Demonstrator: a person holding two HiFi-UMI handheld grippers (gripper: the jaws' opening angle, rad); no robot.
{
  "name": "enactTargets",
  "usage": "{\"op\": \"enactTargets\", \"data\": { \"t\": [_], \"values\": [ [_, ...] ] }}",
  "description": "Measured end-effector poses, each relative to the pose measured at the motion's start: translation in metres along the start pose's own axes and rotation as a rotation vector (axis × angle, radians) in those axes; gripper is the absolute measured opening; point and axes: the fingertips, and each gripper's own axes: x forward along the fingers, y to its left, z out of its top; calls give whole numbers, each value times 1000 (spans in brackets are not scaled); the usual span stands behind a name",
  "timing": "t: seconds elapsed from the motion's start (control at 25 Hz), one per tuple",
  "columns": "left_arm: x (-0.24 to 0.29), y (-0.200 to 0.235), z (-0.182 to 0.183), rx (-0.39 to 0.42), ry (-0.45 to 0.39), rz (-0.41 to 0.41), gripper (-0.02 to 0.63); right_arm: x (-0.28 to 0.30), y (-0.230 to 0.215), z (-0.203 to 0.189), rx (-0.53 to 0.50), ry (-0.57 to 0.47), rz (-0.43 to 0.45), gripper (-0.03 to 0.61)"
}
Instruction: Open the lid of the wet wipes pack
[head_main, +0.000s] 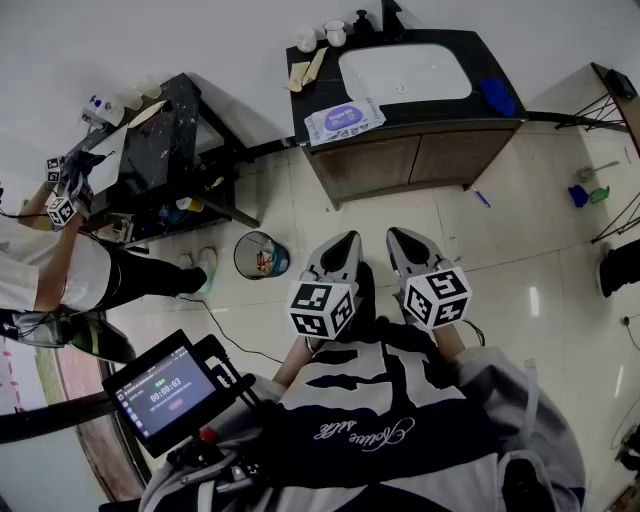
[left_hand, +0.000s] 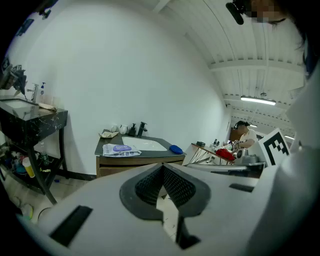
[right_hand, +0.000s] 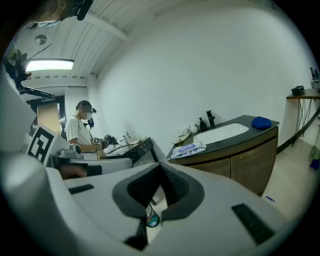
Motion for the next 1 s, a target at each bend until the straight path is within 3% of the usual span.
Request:
{"op": "enactTargets", "data": {
  "t": [0.36, 0.56, 1.0],
  "values": [
    [82, 79, 50, 48, 38, -62, -2, 101, -32, 43, 50, -20, -20, 0],
    [125, 134, 62, 0, 78, -70, -2, 155, -43, 62, 58, -5, -35, 0],
    [198, 209, 38, -87, 179, 3, -2, 203, -75, 72, 30, 87, -65, 0]
  ]
}}
